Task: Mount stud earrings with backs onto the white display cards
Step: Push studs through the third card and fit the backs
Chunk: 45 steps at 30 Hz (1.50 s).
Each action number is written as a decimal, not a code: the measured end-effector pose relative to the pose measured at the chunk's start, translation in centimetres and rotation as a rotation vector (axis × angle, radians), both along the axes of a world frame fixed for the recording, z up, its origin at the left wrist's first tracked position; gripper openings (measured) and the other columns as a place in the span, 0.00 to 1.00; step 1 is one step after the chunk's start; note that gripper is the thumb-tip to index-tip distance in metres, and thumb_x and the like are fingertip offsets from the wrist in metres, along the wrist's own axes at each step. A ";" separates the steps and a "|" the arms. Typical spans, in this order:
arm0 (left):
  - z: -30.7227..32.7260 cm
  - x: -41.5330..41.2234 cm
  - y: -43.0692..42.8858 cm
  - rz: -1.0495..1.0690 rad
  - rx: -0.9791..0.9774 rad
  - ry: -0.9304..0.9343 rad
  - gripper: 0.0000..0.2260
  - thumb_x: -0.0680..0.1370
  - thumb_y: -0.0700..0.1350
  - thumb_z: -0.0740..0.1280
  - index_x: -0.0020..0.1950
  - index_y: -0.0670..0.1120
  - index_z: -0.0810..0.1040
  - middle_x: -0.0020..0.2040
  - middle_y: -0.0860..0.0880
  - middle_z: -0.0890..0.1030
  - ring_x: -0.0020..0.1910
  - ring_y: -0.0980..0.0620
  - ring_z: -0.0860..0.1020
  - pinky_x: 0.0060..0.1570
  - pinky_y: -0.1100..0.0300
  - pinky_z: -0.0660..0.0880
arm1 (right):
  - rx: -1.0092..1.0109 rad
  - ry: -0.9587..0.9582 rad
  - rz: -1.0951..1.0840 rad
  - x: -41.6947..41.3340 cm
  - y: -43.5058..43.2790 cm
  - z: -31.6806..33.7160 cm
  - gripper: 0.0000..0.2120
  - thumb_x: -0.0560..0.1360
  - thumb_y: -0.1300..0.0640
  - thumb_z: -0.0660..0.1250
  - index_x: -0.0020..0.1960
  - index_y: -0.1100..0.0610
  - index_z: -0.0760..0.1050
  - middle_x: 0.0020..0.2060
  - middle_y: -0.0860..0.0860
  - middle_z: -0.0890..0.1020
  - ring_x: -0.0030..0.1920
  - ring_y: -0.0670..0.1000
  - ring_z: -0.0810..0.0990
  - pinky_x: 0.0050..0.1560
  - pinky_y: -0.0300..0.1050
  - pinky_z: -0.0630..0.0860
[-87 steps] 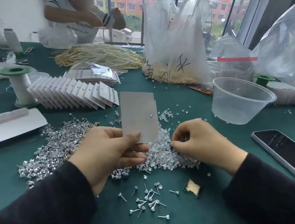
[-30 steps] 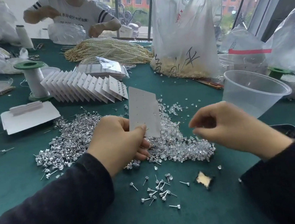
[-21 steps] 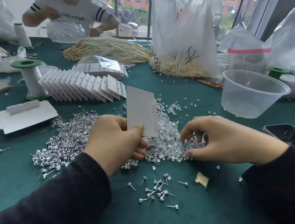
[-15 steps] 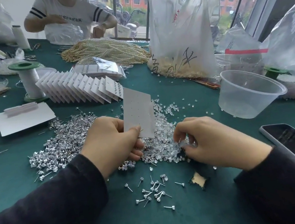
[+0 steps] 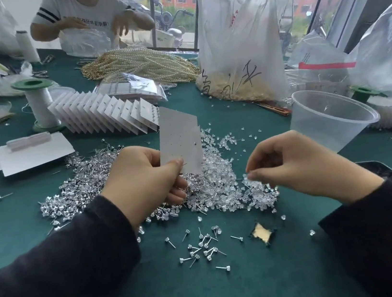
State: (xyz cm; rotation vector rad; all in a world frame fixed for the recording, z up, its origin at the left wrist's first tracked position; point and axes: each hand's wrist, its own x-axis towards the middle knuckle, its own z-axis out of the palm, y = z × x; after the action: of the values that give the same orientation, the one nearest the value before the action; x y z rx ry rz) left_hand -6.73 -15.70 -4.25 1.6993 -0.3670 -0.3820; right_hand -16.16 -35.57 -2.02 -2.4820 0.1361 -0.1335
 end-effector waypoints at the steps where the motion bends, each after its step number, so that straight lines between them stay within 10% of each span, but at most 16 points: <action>1: 0.0 0.0 0.0 -0.002 0.000 -0.002 0.09 0.75 0.38 0.65 0.37 0.37 0.76 0.22 0.46 0.79 0.20 0.51 0.77 0.20 0.64 0.74 | 0.039 0.070 0.050 -0.2 0.1 0.1 0.02 0.69 0.61 0.73 0.38 0.57 0.81 0.31 0.51 0.83 0.30 0.46 0.79 0.34 0.38 0.76; 11: -0.1 -0.2 0.0 -0.019 -0.016 0.008 0.08 0.75 0.38 0.65 0.36 0.37 0.76 0.21 0.47 0.78 0.19 0.52 0.76 0.20 0.66 0.73 | -0.103 0.005 0.031 -0.2 0.9 -0.3 0.05 0.71 0.59 0.69 0.40 0.53 0.83 0.31 0.50 0.83 0.31 0.49 0.78 0.34 0.42 0.75; 18: -0.1 -0.6 -0.4 -0.028 -0.049 0.078 0.08 0.75 0.37 0.65 0.37 0.36 0.75 0.21 0.46 0.78 0.18 0.52 0.75 0.19 0.66 0.73 | 0.532 -0.288 -0.117 0.4 2.5 -0.8 0.07 0.68 0.66 0.72 0.37 0.55 0.83 0.30 0.52 0.83 0.30 0.47 0.78 0.34 0.39 0.76; 26: -0.3 -1.2 -0.7 -0.009 -0.069 0.007 0.09 0.75 0.37 0.65 0.35 0.38 0.77 0.23 0.45 0.78 0.20 0.51 0.76 0.20 0.65 0.73 | -0.073 -0.639 -0.030 1.2 6.2 -2.6 0.03 0.68 0.65 0.74 0.41 0.59 0.84 0.34 0.50 0.80 0.31 0.48 0.75 0.33 0.35 0.72; 45: -0.8 -1.5 -0.9 0.072 0.054 -0.324 0.10 0.72 0.41 0.68 0.31 0.41 0.79 0.26 0.44 0.81 0.25 0.47 0.80 0.34 0.49 0.80 | -0.026 -0.665 -0.011 1.2 7.2 -2.9 0.02 0.69 0.63 0.72 0.40 0.60 0.84 0.33 0.51 0.80 0.31 0.48 0.77 0.33 0.42 0.74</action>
State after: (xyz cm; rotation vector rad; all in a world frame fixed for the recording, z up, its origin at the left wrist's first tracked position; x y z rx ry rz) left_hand -8.21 -16.56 -5.04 1.8250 -0.5334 -0.0625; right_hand -14.99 -28.39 -4.88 -2.3271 -0.1348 -0.9484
